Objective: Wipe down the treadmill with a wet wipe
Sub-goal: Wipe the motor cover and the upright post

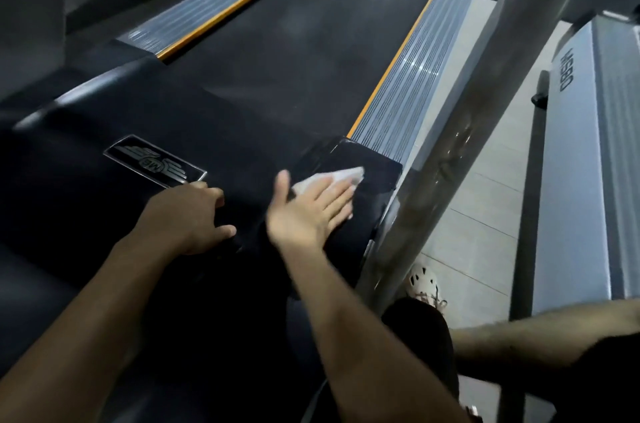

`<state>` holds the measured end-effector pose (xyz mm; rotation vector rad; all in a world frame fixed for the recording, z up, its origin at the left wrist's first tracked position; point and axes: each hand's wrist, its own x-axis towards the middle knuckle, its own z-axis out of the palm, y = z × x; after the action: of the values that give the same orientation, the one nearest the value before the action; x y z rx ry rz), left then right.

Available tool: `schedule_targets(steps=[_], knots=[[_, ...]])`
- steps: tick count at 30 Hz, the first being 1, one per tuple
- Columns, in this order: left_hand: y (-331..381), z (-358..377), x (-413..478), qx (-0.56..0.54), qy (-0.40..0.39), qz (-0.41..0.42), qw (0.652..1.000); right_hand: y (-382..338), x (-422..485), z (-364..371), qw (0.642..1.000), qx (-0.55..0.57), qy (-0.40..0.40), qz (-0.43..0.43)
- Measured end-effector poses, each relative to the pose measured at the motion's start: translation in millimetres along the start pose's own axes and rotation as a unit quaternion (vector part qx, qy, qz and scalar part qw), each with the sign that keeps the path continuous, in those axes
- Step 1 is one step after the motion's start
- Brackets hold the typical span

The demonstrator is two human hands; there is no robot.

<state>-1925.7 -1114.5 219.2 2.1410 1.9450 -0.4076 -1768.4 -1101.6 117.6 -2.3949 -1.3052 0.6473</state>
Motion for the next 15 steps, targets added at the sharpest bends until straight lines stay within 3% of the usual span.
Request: schedule_targets(steps=[2, 4, 6, 8, 10, 12, 13, 15], knots=[[-1, 1, -4, -0.004, 0.006, 0.0, 1.0, 15, -25, -3, 0.998, -0.021, -0.043, -0.048], [-1, 1, -6, -0.009, 0.005, 0.0, 1.0, 12, 19, -17, 0.999, -0.015, -0.046, 0.02], [-1, 2, -8, -0.017, 0.01, -0.003, 1.0, 1, 71, -42, 0.988, -0.003, -0.045, 0.148], [-2, 3, -9, -0.027, 0.016, -0.006, 0.999, 0, 75, -43, 0.983, 0.002, -0.046, 0.178], [-1, 3, -9, -0.025, 0.016, -0.006, 1.0, 16, 11, -22, 0.997, 0.006, -0.011, 0.078], [-1, 2, -9, -0.023, 0.018, -0.004, 1.0, 48, -70, -6, 0.994, -0.003, -0.017, -0.105], [-1, 2, -10, -0.025, 0.019, -0.006, 0.999, 62, -81, -2, 0.987, -0.021, -0.058, -0.15], [-1, 2, -14, -0.027, 0.02, -0.01, 0.999, 70, -48, 0, 0.988, -0.04, -0.019, -0.147]])
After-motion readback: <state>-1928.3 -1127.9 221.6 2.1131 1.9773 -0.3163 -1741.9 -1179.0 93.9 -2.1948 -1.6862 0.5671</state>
